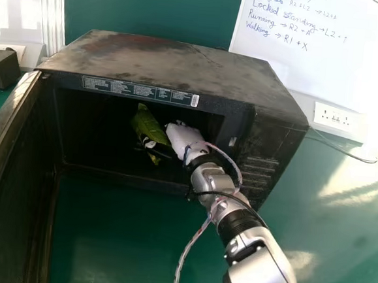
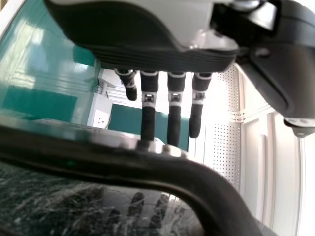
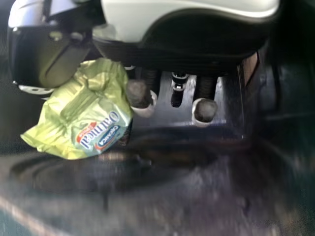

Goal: Put biscuit inside oven

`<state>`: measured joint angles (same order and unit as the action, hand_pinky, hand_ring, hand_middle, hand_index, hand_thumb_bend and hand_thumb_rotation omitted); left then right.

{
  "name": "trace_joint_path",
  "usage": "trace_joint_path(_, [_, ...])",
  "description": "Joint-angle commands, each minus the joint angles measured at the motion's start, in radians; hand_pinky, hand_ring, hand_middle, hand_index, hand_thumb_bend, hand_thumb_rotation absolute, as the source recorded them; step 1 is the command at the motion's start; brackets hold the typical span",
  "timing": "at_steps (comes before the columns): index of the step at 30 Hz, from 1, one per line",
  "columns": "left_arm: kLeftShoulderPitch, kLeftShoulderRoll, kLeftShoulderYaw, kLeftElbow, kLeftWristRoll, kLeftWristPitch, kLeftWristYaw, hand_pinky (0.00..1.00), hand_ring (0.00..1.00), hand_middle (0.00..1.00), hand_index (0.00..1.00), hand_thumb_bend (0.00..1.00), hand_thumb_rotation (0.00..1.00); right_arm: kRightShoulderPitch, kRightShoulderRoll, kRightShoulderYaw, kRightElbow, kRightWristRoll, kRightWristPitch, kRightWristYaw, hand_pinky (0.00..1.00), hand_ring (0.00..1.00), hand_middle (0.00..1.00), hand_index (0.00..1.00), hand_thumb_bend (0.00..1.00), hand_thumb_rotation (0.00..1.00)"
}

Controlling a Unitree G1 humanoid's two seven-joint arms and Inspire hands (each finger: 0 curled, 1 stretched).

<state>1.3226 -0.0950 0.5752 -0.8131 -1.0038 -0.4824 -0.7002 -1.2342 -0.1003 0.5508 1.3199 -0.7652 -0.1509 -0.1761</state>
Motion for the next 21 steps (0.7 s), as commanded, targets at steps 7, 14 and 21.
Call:
trace_joint_path(7, [0.024, -0.043, 0.002, -0.002, -0.005, -0.009, 0.005, 0.62, 0.69, 0.74, 0.83, 0.82, 0.61, 0.042, -0.003, 0.005, 0.020, 0.013, 0.024, 0.018, 0.00, 0.00, 0.00, 0.47, 0.50, 0.04])
trace_joint_path(14, [0.032, -0.035, -0.001, -0.005, -0.017, -0.001, 0.001, 0.43, 0.55, 0.63, 0.81, 0.83, 0.60, 0.055, -0.004, 0.014, 0.018, 0.006, 0.021, -0.003, 0.00, 0.00, 0.00, 0.47, 0.50, 0.04])
trace_joint_path(21, [0.030, -0.039, 0.000, 0.001, -0.020, -0.003, -0.004, 0.62, 0.63, 0.73, 0.82, 0.81, 0.60, 0.065, -0.004, 0.014, 0.019, 0.014, 0.018, 0.021, 0.00, 0.00, 0.00, 0.47, 0.50, 0.04])
